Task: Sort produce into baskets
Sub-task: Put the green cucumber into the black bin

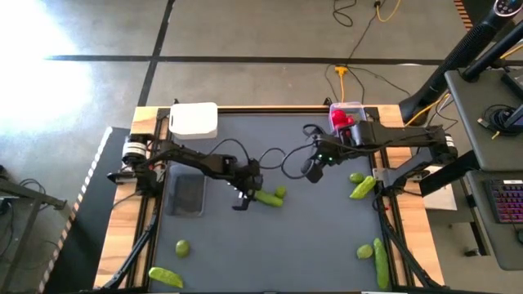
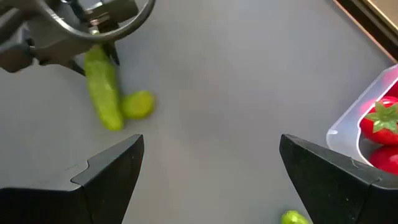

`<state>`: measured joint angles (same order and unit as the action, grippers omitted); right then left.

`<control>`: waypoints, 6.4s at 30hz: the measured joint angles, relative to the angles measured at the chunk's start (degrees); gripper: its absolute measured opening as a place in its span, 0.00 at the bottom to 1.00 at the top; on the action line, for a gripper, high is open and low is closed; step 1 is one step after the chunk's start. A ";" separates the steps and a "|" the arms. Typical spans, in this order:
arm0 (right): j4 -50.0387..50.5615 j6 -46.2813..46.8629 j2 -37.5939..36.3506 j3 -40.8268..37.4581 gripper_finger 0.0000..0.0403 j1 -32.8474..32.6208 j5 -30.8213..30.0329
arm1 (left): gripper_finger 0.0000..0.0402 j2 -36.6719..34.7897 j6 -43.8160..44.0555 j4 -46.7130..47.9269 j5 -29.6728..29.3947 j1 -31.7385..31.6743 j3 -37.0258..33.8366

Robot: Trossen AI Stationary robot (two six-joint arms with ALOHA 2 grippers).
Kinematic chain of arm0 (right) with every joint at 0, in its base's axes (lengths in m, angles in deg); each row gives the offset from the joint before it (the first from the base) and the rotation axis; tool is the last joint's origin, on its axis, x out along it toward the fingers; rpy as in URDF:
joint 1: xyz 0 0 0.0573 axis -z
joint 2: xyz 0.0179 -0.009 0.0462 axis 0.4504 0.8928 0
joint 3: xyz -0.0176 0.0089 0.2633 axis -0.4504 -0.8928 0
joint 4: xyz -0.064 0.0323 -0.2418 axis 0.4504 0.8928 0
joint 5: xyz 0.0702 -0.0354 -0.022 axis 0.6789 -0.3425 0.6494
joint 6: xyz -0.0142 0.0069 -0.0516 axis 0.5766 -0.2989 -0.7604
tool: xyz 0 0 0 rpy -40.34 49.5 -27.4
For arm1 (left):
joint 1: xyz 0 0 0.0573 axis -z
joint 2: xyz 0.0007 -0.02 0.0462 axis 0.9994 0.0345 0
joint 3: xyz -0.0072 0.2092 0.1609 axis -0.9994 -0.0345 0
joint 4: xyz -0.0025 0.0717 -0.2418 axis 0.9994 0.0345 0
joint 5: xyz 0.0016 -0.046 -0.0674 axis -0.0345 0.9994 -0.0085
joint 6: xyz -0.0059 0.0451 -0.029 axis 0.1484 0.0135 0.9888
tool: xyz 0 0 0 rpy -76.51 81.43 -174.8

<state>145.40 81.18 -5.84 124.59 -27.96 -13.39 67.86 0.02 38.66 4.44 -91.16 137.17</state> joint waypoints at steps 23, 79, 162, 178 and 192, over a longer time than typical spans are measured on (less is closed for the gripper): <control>-4.21 -0.70 0.11 -0.66 0.91 -6.81 -8.10 | 0.33 -41.35 65.65 50.48 -16.05 26.51 -1.13; -50.07 20.17 26.82 -7.80 0.91 -39.37 -14.30 | 0.62 -23.46 71.60 59.06 -27.03 52.17 24.55; -56.38 38.65 26.97 -7.87 0.91 -33.99 -17.26 | 0.39 -44.67 86.58 53.77 -24.24 12.37 -18.05; -36.74 50.25 21.45 -7.91 0.87 -33.41 -15.83 | 0.55 -41.18 81.74 50.85 -27.08 12.57 -18.65; 15.09 65.16 2.86 -9.91 0.77 -23.18 -0.04 | 0.75 -43.75 75.62 55.48 -37.69 24.09 2.62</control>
<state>160.49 146.33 -2.98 114.68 -51.14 -13.43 24.11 75.64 94.14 -33.26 -67.07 139.78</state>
